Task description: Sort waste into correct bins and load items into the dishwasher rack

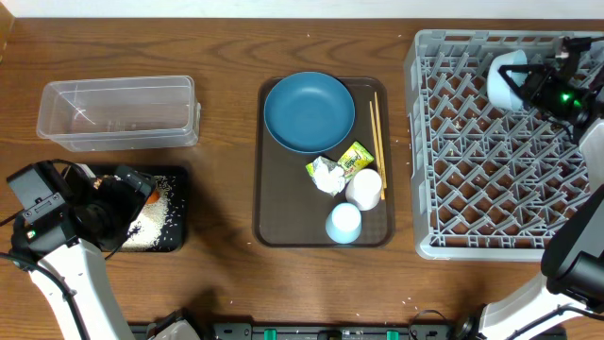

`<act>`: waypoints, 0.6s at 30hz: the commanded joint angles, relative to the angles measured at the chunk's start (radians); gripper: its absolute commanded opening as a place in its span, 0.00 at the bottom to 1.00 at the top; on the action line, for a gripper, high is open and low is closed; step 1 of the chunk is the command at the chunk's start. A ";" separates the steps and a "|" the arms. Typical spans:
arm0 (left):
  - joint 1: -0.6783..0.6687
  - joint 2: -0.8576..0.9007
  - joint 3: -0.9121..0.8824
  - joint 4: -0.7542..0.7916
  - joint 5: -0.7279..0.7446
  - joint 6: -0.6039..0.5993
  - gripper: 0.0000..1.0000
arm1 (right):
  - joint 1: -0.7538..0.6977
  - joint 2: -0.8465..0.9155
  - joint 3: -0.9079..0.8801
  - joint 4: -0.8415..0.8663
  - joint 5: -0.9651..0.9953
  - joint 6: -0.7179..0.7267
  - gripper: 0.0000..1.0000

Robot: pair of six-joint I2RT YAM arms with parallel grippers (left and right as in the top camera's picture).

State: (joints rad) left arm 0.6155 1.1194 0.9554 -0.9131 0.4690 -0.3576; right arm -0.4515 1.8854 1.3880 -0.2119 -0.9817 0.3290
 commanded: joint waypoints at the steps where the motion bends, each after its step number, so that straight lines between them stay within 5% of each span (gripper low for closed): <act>1: 0.006 0.003 0.002 -0.002 0.009 0.024 0.98 | -0.045 -0.018 -0.006 0.039 -0.072 0.080 0.01; 18: 0.006 0.003 0.002 -0.002 0.009 0.024 0.98 | -0.090 0.037 -0.008 0.153 -0.153 0.217 0.01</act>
State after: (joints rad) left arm 0.6155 1.1194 0.9554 -0.9131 0.4690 -0.3576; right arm -0.5404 1.8919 1.3842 -0.0620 -1.1076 0.5217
